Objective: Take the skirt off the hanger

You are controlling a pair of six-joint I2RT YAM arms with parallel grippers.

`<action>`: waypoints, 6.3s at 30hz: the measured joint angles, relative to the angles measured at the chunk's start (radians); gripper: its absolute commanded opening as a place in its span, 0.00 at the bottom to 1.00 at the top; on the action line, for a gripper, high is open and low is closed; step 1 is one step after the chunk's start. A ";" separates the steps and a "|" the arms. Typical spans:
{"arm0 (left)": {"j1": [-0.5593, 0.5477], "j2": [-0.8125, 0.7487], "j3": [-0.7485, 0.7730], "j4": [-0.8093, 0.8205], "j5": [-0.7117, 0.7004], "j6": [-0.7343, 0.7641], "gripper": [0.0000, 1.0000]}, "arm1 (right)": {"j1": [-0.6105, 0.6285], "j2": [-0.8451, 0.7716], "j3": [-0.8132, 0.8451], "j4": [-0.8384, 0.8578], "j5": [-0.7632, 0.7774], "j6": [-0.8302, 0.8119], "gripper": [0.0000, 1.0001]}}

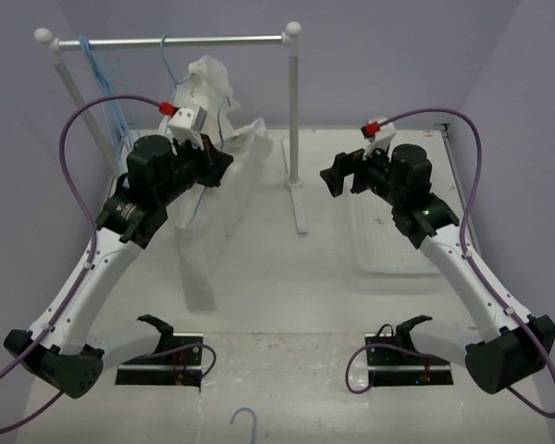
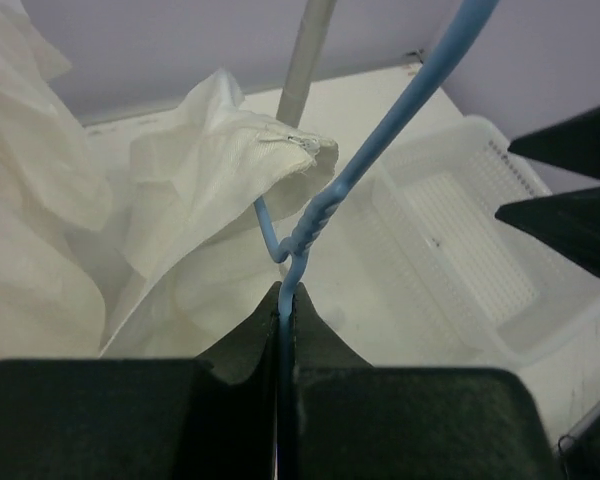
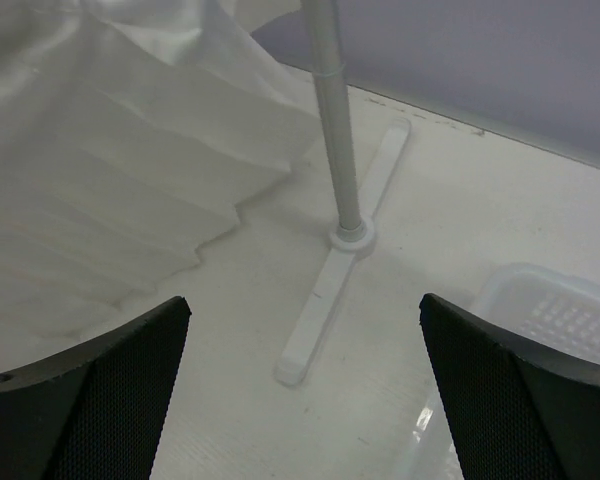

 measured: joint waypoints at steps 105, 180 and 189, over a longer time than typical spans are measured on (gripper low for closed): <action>-0.180 0.051 0.013 0.062 -0.268 -0.221 0.00 | 0.453 0.100 -0.264 0.363 0.275 0.163 0.00; 0.023 0.113 0.121 0.064 -0.142 -0.097 1.00 | 0.441 0.459 0.026 0.131 0.226 0.055 0.99; 0.016 -0.169 -0.142 -0.047 -0.055 -0.090 1.00 | 0.478 0.658 0.045 0.081 0.176 -0.009 0.99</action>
